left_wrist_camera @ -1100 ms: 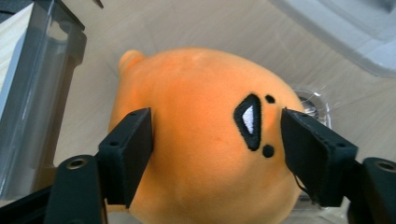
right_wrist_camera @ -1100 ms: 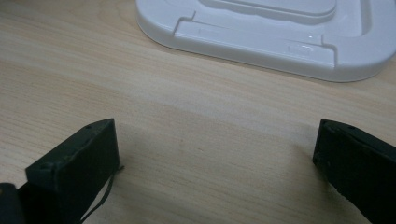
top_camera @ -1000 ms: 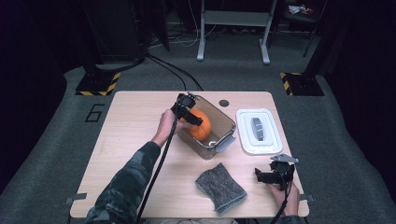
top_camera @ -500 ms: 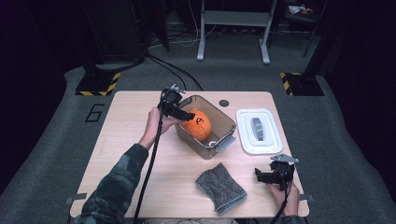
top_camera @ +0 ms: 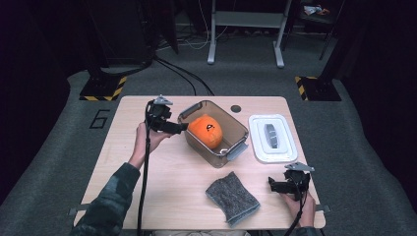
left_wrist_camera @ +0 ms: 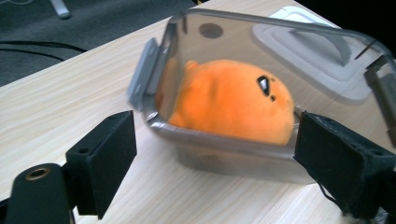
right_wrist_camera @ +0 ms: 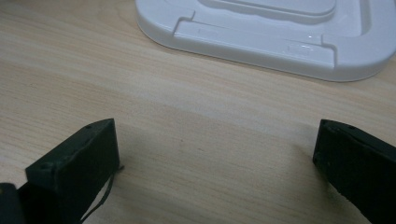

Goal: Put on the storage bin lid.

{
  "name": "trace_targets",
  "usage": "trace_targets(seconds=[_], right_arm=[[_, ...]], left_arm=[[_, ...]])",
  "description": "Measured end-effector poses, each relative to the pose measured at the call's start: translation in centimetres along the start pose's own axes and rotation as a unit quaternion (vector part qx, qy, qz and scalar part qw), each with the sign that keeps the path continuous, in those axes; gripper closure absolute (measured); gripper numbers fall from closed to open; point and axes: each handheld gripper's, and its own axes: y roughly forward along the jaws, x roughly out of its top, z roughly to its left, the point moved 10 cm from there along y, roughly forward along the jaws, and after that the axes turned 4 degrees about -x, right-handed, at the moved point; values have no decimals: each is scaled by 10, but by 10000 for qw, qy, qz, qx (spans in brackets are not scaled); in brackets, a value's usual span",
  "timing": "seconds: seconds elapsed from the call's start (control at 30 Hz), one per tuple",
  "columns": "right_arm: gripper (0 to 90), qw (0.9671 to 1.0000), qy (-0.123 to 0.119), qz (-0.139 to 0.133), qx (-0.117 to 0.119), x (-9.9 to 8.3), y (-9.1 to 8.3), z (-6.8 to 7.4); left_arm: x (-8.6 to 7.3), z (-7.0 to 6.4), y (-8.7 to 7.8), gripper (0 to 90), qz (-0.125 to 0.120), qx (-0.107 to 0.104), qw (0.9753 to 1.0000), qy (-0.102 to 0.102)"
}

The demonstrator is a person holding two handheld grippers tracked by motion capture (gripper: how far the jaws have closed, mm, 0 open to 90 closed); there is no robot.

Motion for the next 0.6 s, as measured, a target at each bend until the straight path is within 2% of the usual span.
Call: trace_targets(seconds=[0.13,0.2,0.27,0.3,0.43,0.47,0.5,0.53,0.57,0.6], right_arm=[[0,10000,0,1,0,0,0,0],[0,10000,-1,1,1,0,0,0],[0,10000,0,1,2,0,0,0],[0,10000,-2,2,1,0,0,0],[0,10000,-2,3,3,0,0,0],[0,10000,-2,3,2,0,0,0],[0,10000,-5,6,7,0,0,0],[0,10000,-5,6,7,0,0,0],[0,10000,-22,3,20,0,0,0],[0,10000,-28,3,23,0,0,0]], left_arm=[[-11,7,-7,107,-99,75,9999,-108],[-23,17,-12,97,-197,228,9993,-208],[-28,20,-13,87,-195,269,9992,-229],[-38,26,-13,85,-195,330,9988,-307],[-63,38,-10,73,-169,459,9977,-467],[-63,38,-10,67,-169,459,9977,-467],[-77,42,-6,62,-153,466,9972,-562],[-77,42,-6,61,-153,466,9972,-562],[-92,48,-1,61,-151,521,9966,-624],[-100,51,1,62,-117,548,9963,-655]])
